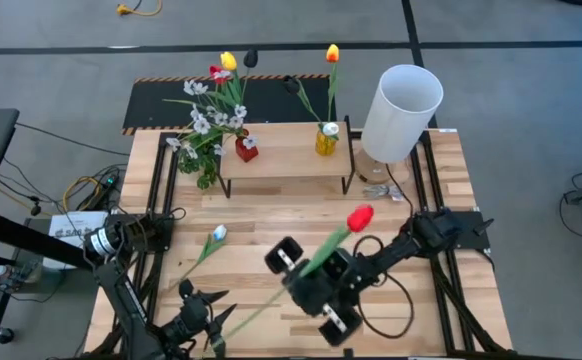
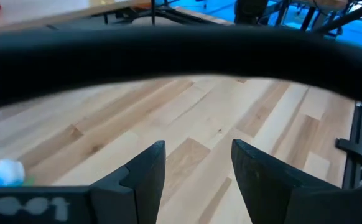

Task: Pick and place flowers into a vace then onto a shelf
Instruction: Put the red flower into the yellow vase on the shelf

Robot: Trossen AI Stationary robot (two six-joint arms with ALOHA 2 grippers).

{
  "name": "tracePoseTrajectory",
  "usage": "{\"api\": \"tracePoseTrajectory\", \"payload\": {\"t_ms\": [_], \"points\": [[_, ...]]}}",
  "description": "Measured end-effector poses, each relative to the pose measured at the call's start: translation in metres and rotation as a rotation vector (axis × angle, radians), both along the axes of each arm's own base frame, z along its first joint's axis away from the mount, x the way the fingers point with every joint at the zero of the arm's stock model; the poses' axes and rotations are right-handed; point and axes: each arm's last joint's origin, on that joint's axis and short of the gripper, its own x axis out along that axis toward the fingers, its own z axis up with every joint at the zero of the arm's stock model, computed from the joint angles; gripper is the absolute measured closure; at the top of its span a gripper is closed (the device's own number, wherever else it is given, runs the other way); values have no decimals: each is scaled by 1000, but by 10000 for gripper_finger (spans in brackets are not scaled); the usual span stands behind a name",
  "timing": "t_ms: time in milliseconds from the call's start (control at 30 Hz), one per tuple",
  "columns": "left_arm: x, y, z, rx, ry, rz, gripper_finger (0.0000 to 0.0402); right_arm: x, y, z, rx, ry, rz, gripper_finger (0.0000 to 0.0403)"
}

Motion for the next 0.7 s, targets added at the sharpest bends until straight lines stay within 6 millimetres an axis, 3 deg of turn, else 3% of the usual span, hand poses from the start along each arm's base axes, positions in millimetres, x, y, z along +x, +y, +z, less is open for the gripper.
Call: {"api": "tracePoseTrajectory", "payload": {"t_ms": [133,467,567,700], "points": [[0,0,-10,-15,-21,-7,229,17,-24,-5,40,1,-31,403],[-1,1,-15,-6,-17,-12,229,66,-126,-6,137,188,-295,403],[-2,2,-14,13,-5,-16,229,66,-141,6,86,235,-387,403],[-3,5,-13,68,28,-21,229,49,-135,47,-110,414,-648,403]]}}
